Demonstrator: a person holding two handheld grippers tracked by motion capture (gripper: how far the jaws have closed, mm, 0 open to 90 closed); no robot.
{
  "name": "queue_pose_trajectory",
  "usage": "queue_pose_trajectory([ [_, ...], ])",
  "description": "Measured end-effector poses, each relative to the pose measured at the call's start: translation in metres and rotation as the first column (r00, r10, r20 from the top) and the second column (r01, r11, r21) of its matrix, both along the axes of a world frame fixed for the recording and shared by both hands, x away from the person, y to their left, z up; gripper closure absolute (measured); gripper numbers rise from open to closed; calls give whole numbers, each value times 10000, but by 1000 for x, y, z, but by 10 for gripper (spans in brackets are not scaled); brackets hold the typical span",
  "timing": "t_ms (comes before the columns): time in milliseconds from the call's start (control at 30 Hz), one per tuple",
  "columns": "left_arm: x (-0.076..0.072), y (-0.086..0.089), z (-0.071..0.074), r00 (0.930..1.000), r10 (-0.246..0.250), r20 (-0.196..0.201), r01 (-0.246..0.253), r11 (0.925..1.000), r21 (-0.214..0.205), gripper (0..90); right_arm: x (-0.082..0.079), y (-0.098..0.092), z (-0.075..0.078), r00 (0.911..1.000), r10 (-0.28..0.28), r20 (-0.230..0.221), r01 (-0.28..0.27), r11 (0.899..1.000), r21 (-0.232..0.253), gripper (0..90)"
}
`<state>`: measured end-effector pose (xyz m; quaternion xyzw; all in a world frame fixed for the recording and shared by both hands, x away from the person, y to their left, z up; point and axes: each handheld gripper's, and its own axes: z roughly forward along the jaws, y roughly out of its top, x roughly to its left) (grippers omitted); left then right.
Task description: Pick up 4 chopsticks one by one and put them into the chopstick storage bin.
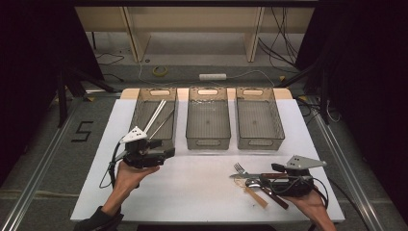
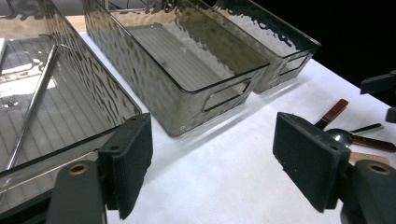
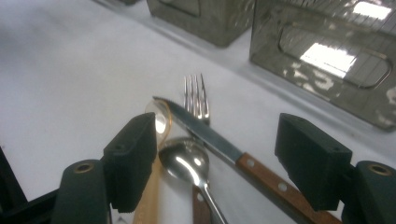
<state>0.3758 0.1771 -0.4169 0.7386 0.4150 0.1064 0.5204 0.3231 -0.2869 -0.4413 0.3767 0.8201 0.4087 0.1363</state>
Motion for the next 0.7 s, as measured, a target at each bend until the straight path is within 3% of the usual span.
queue_pose_trajectory([
  [333,-11,-3,-3,9997,-232,63,230,9994,261,265,-2,8,-4,9978,356,-566,-399,9963,-762,335],
  [567,-14,-3,-5,9991,-421,-11,421,9980,474,265,-3,8,-6,9938,443,-1019,-610,9840,-1674,366],
  [700,-16,-4,-5,9988,-496,42,493,9974,530,265,-3,4,-9,9904,360,-1338,-608,9807,-1861,380],
])
